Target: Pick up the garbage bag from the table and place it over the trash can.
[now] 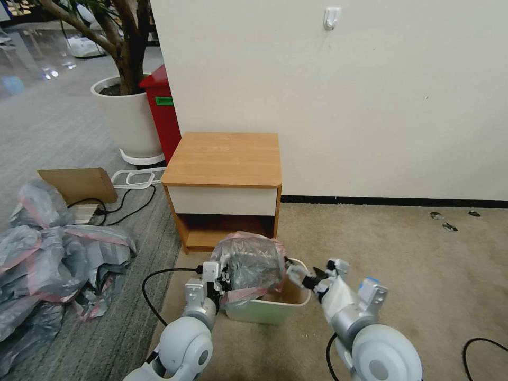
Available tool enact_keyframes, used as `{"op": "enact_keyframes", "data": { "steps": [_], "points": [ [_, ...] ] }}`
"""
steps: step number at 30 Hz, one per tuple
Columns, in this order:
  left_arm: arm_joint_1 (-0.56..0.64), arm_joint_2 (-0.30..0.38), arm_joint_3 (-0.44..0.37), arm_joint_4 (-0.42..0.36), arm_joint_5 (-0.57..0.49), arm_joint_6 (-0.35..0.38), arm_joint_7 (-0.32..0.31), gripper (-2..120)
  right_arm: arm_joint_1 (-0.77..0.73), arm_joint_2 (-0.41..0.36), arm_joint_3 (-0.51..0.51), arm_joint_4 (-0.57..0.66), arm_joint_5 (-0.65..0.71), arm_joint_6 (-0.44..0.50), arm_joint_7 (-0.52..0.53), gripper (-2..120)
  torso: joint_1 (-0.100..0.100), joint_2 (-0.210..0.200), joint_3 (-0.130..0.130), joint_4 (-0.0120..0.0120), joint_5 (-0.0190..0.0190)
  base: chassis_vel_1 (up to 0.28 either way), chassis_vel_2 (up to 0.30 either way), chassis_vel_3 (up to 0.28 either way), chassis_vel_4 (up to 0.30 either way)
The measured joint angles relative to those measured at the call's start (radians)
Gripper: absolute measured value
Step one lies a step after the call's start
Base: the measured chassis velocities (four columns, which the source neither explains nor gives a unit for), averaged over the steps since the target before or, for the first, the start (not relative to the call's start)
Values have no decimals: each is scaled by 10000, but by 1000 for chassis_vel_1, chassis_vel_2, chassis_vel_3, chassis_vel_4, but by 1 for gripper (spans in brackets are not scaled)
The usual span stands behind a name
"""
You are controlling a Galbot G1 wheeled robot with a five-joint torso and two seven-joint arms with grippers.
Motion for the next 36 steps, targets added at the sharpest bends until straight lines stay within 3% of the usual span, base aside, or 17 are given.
{"op": "enact_keyframes", "data": {
  "steps": [7,21,28,32,36],
  "points": [
    [95,9,-94,-95,331,-984,516,7,679,570,-627,-522,-487,4,561,100,0,0,0,1,-1,0,0,0,0],
    [469,-35,-270,-288,561,-1699,1161,7,1173,939,-699,-1252,-1127,266,1135,100,0,0,-1,0,-1,0,0,0,0],
    [567,-59,-378,-310,457,-1784,1316,7,1245,910,-531,-1963,-1725,1090,-475,99,0,1,-1,0,-1,0,0,0,0],
    [559,-91,-446,-315,166,-1787,1394,7,1258,883,-505,-2428,-2235,1686,-1754,84,0,0,-1,0,-2,0,0,0,0],
    [550,-92,-470,-315,70,-1778,1397,7,1258,894,-536,-2506,-2343,1841,-1980,72,0,0,-1,0,-1,0,0,0,0]
  ]
}}
